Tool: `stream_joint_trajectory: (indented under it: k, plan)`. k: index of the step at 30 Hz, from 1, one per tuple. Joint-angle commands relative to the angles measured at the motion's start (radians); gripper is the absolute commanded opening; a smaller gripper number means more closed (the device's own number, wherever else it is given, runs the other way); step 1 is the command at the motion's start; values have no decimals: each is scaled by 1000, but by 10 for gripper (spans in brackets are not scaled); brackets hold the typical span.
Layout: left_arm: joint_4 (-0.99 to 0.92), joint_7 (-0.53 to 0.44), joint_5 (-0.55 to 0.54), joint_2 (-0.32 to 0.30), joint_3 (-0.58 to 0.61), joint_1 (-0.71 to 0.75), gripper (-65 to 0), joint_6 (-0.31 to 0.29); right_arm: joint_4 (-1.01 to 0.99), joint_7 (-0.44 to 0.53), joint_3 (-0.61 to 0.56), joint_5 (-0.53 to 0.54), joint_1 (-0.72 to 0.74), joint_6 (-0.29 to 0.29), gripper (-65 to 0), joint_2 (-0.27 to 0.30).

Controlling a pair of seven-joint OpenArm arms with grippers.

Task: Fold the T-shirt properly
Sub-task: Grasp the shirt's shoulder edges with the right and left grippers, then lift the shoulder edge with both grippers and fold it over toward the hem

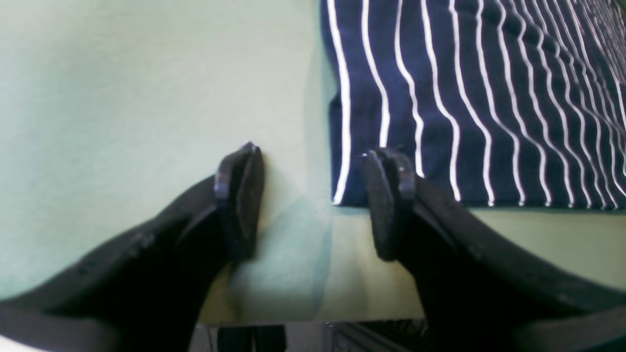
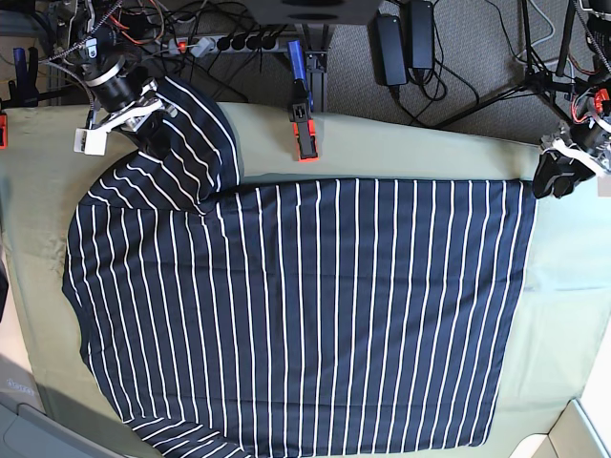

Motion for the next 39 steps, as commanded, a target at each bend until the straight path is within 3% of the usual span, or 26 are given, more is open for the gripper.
stream_joint_trajectory:
  k: [1, 14, 26, 28, 32, 35, 39]
  plan:
    - [11, -2, -9, -14, 2, -4, -283, -31, -1, -60, -6, -46, -10, -25, -650, 0]
    - [11, 14, -29, -5, 75, -3, -283, -50, -1, -59, -6, -45, -10, -25, -650, 0]
    - [11, 13, 31, 71, 122, -29, -287, -50, -1, -60, -6, -45, -10, -25, -650, 0]
    - [11, 13, 62, 71, 122, -41, -355, -50, -1, -60, -6, -45, -10, -25, -650, 0]
    - [11, 12, 77, 68, 122, -62, -650, -50, 5, -61, -6, -46, -10, -24, -650, 0]
    - [18, 4, 76, 57, 121, -64, -650, -50, 37, -95, 2, -45, -10, -13, -650, 0]
    - [43, 5, 43, 21, 95, -58, -650, -50, 122, -224, 51, -38, -11, 1, -650, 0]
